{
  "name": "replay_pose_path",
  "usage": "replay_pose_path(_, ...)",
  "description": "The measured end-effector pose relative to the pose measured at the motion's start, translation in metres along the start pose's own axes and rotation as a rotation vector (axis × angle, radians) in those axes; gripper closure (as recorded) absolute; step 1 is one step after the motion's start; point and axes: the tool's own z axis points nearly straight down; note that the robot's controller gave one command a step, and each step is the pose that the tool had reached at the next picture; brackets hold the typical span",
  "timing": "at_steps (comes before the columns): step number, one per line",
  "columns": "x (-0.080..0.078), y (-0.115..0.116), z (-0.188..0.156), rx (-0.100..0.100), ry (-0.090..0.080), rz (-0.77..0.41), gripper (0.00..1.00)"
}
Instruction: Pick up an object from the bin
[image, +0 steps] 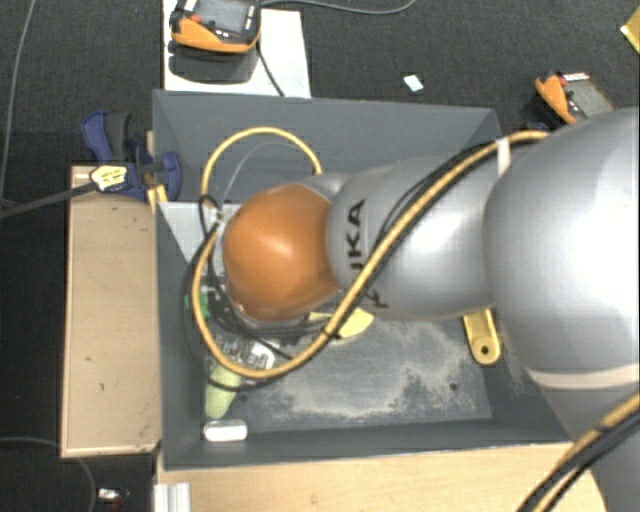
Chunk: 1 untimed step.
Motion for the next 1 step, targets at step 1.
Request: replay_pose_path(1,-0.0001,0.0005,-0.0388,-0.003,0.003,0.003,1.00)
